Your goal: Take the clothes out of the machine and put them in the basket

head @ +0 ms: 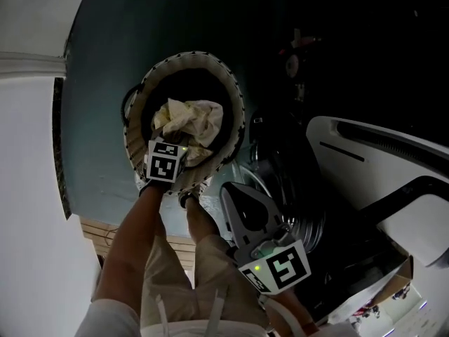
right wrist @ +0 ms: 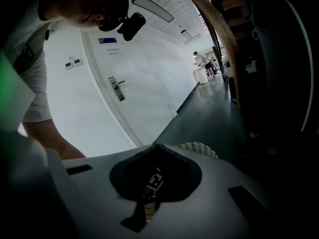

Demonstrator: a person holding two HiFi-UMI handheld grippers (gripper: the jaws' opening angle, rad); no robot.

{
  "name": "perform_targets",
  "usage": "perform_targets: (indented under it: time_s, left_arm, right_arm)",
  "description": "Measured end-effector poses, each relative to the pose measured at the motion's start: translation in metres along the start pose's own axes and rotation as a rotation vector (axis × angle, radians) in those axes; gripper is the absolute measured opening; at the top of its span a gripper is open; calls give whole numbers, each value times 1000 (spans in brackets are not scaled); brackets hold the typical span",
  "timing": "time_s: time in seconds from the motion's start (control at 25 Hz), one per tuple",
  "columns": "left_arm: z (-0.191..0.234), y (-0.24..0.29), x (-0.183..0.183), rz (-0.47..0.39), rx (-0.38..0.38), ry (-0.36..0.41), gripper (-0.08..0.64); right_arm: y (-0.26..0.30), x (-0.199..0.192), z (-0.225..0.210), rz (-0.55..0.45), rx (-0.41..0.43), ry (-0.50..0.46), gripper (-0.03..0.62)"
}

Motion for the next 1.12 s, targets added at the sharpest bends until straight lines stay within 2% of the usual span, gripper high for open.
perform_targets:
  time_s: [0.08, 0.16, 0.2, 0.24, 0.28, 0.32, 0.48, 0.6, 0.8, 0.88, 1.0, 1.12]
  left_arm:
    - [5, 14, -5, 31, 25, 7, 158]
    - [14, 25, -6, 42, 64, 11, 95]
    - [19, 30, -7, 48, 69, 5, 95]
    - [22, 34, -8, 62, 63, -7, 114]
    - [26, 36, -9, 76, 58, -14, 173]
    - [29, 37, -10, 79, 59, -9, 202]
    - [34, 29, -11, 51, 70, 29, 283]
    - [38, 15, -16, 60, 70, 19, 293]
    - [48, -19, -10, 6, 68, 15, 291]
    - [51, -40, -2, -19, 59, -10, 242]
    - [60, -74, 11, -72, 43, -42, 122]
    - [66, -114, 22, -106, 19, -63, 35]
  right_arm:
    - [6, -4, -3, 2, 9, 0, 14]
    - [11, -8, -5, 16, 20, -13, 14]
    - [13, -10, -6, 25, 23, -19, 14]
    - [15, -12, -7, 32, 25, -24, 14]
    - [17, -12, -8, 38, 26, -28, 14]
    - [18, -12, -8, 42, 24, -30, 14]
    - [21, -8, -6, 50, 18, -32, 14]
    - [26, 1, 4, 43, 24, -43, 14]
    - [30, 15, 28, 30, 27, -61, 14]
    - [30, 22, 36, 22, 18, -67, 14]
    - [26, 35, 48, 7, -7, -76, 14]
    - [19, 50, 61, -7, -35, -92, 14]
Point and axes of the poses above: the fingertips, and each gripper's own axes: y forward along the fingers, z to its left, x out of its top, the point moved 4 cm from there along -y, backward along the fingers, and after that the axes turned 5 degrees about z, right-handed, at the moved point
